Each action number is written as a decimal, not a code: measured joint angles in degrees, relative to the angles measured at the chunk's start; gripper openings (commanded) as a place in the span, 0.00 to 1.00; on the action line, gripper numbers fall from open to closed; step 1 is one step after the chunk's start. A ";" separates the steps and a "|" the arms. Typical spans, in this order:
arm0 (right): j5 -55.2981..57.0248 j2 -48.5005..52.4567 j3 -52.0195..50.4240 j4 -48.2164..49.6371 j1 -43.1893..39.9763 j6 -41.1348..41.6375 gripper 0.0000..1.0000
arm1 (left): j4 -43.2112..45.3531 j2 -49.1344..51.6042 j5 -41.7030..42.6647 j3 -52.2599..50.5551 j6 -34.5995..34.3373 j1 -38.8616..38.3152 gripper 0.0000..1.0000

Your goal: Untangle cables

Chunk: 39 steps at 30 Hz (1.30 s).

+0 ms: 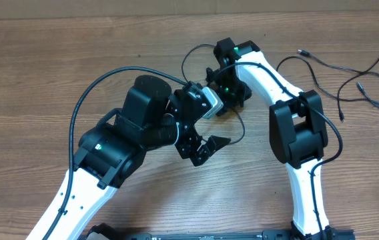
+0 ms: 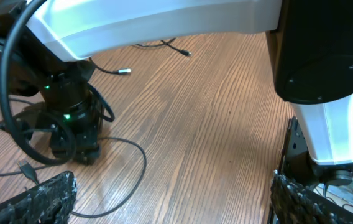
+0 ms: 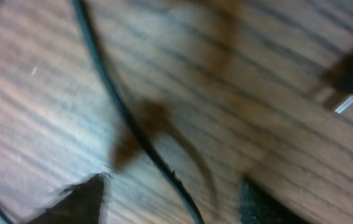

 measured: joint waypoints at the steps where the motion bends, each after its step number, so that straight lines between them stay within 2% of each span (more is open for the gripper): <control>1: 0.35 -0.11 -0.35 0.50 0.00 0.09 0.27 | 0.02 0.00 0.00 0.00 0.00 0.02 0.99; 4: 0.74 -0.28 -1.14 1.33 -0.22 -0.52 0.04 | 0.02 0.00 0.00 0.00 0.00 0.00 0.99; 12: 1.29 -0.28 -1.29 1.20 -0.35 -0.22 0.04 | 0.02 0.00 0.00 0.00 0.00 0.02 1.00; 18: 13.55 0.09 2.03 -6.80 0.13 9.51 0.04 | 0.02 0.00 0.00 0.00 0.00 0.02 1.00; 19: 17.75 0.26 5.14 -9.79 0.02 13.27 0.04 | 0.02 0.00 0.00 0.00 0.00 0.02 0.99; 22: 22.80 0.55 12.02 -14.95 0.00 17.81 0.04 | 0.04 0.00 0.00 0.00 0.00 0.00 0.99; 28: 28.24 0.59 35.32 -24.33 0.00 24.96 0.04 | 0.04 0.00 0.00 0.00 0.00 0.02 1.00; 34: 28.57 0.22 51.45 -24.61 0.00 27.23 0.04 | 0.02 0.00 0.00 0.00 0.02 0.00 1.00; 39: 28.61 -0.02 56.92 -24.63 0.00 27.69 0.04 | 0.02 0.00 0.00 0.00 0.00 0.00 1.00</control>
